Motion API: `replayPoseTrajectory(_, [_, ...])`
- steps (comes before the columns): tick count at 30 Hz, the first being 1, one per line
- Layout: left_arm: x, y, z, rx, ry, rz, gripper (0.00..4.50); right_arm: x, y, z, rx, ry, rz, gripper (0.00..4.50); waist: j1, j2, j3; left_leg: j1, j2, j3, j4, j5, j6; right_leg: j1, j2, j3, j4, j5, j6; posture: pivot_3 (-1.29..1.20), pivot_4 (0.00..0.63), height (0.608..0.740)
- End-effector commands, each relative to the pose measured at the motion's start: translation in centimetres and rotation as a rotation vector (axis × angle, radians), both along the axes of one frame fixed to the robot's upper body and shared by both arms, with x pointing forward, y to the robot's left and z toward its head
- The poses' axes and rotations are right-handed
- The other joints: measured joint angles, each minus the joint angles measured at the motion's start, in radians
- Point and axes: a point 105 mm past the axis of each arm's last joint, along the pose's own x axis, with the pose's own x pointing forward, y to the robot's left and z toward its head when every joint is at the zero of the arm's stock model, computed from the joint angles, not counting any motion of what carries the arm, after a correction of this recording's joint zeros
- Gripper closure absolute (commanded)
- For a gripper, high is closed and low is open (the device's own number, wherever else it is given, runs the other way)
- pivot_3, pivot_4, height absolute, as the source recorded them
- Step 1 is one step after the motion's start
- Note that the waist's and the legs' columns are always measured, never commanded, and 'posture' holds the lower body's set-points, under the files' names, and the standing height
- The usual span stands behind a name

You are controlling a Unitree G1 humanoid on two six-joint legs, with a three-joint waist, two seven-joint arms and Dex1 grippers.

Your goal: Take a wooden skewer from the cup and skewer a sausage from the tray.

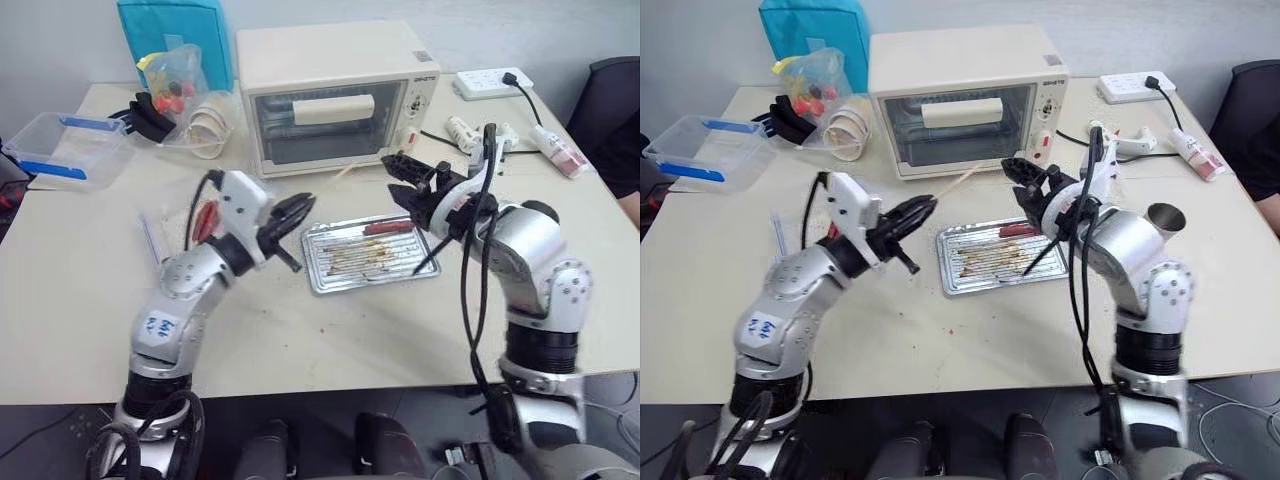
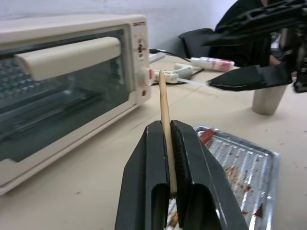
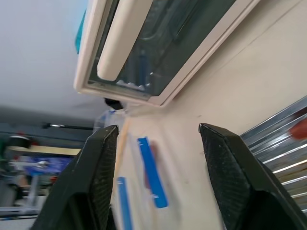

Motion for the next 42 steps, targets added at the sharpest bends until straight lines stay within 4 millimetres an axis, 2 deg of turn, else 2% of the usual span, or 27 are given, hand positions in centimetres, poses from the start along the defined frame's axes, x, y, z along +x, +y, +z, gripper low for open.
replayPoseTrajectory(1, [-1.8, 0.6, 1.7, 0.009, -0.029, -0.079, 4.5, 0.0, 0.1, 0.6, -0.378, -0.202, 0.1, 1.87, 0.0, 0.001, 0.0, 0.0, 0.0, 0.0, 0.0, 0.0, 0.0, 0.001, 0.0, 0.0, -0.001, 0.0, 0.0, 0.0, 0.15, 0.74])
replayPoseTrajectory(6, [-3.3, 1.1, 2.1, 0.064, 0.01, -0.172, 4.5, 1.2, -0.5, -1.1, -1.052, -0.571, 0.314, 1.87, 0.0, 0.001, 0.0, 0.0, 0.001, -0.001, 0.0, -0.001, 0.0, 0.001, 0.001, -0.001, -0.003, 0.0, 0.0, 0.0, 0.15, 0.74])
replayPoseTrajectory(11, [-5.1, 0.7, 2.1, 0.083, 0.102, -0.311, 4.5, 2.4, -0.5, -2.2, -1.312, -0.81, 0.618, 1.87, 0.0, 0.0, 0.001, 0.0, 0.0, 0.0, 0.0, -0.001, 0.001, 0.001, 0.0, -0.005, -0.004, 0.0, 0.001, 0.0, 0.15, 0.74])
replayPoseTrajectory(16, [-6.3, 1.2, 1.4, 0.156, 0.157, -0.356, 4.5, 5.3, -0.8, -2.8, -1.403, -0.818, 0.705, 1.87, -0.004, -0.001, 0.001, 0.001, 0.0, -0.002, 0.001, -0.001, 0.0, 0.003, 0.0, -0.008, -0.004, 0.0, 0.001, 0.0, 0.15, 0.74])
replayPoseTrajectory(20, [-6.8, 1.5, 1.1, 0.181, 0.181, -0.365, 4.5, 6.5, -1.2, -4.2, -1.449, -0.776, 0.777, 1.87, 0.0, -0.001, 0.001, 0.001, 0.0, -0.003, 0.001, -0.001, -0.001, 0.004, 0.0, -0.01, -0.005, 0.0, 0.0, 0.0, 0.15, 0.74])
replayPoseTrajectory(31, [-7.1, 1.3, 1.0, 0.201, 0.172, -0.359, 4.5, 8.0, -2.3, -5.6, -1.486, -0.698, 0.78, 1.87, -0.004, -0.001, 0.002, 0.001, 0.0, -0.005, 0.001, 0.0, -0.002, 0.005, 0.0, -0.011, -0.004, 0.0, 0.0, 0.0, 0.15, 0.74])
replayPoseTrajectory(42, [-7.1, 0.8, 1.1, 0.225, 0.16, -0.377, 4.5, 8.5, -1.9, -7.4, -1.487, -0.63, 0.789, 1.87, -0.004, -0.001, 0.002, 0.001, 0.0, -0.005, 0.001, 0.0, -0.002, 0.005, 0.0, -0.011, -0.004, 0.0, 0.0, 0.0, 0.15, 0.74])
